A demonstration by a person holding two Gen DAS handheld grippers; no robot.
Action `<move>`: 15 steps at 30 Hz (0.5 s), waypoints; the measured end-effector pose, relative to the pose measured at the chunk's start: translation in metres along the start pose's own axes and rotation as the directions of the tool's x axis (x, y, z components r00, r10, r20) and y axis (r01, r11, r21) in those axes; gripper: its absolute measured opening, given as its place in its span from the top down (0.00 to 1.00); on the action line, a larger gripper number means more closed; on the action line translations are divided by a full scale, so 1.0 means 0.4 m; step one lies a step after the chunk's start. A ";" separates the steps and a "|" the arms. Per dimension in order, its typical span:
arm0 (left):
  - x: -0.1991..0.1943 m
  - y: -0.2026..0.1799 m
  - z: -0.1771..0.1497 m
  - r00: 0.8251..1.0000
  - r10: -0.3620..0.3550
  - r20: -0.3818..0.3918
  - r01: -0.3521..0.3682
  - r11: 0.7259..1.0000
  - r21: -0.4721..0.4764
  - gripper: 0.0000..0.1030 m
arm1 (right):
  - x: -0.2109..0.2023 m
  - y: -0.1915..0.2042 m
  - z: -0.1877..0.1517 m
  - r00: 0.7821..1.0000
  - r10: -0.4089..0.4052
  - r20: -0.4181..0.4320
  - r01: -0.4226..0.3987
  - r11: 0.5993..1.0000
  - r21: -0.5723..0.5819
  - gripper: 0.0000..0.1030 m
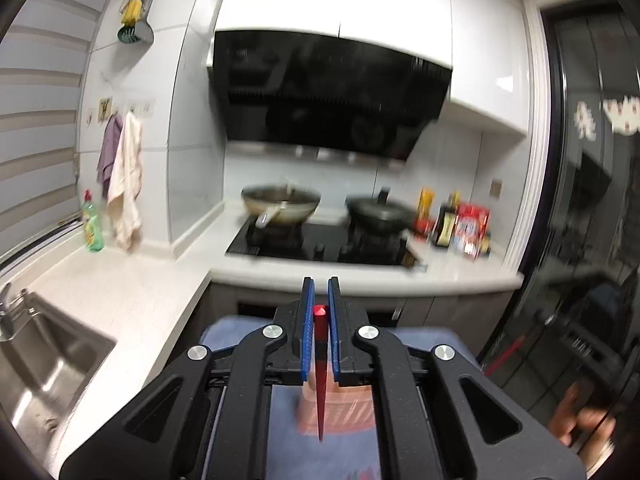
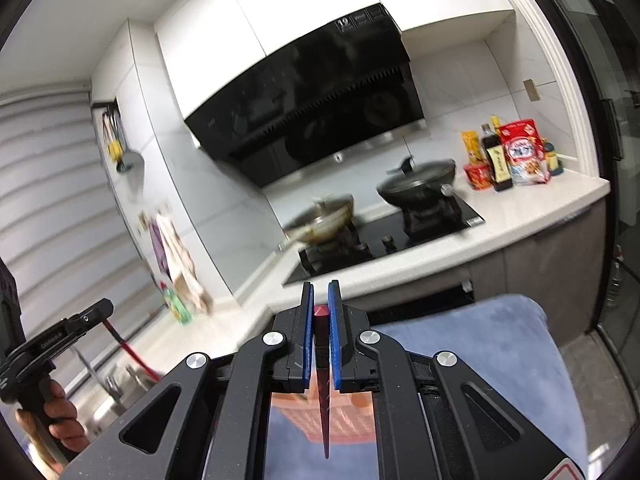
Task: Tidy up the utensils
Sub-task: 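Lower the red chopstick into the pink holder with the left tool while the right tool inserts its chopstick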
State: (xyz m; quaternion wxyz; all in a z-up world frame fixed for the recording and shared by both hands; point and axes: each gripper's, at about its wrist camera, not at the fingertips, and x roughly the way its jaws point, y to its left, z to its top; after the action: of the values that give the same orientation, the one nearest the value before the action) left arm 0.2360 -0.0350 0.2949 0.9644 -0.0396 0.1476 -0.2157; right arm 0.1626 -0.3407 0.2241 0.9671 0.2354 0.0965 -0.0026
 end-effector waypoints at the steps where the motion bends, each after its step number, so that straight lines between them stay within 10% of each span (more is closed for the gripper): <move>1: 0.008 -0.005 0.017 1.000 -0.009 0.030 0.009 1.000 -0.015 0.94 | 0.018 0.004 0.015 1.000 0.006 0.016 -0.006 1.000 0.003 0.93; 15: 0.254 0.005 0.014 1.000 0.014 0.025 -0.012 0.998 -0.068 0.94 | 0.254 -0.026 0.009 1.000 -0.009 -0.026 0.010 1.000 0.029 0.93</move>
State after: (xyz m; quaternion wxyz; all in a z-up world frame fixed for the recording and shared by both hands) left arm 0.3260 -0.0767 0.2729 0.9657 -0.0741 0.1430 -0.2037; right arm 0.2627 -0.3475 0.2034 0.9623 0.2489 0.1098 -0.0057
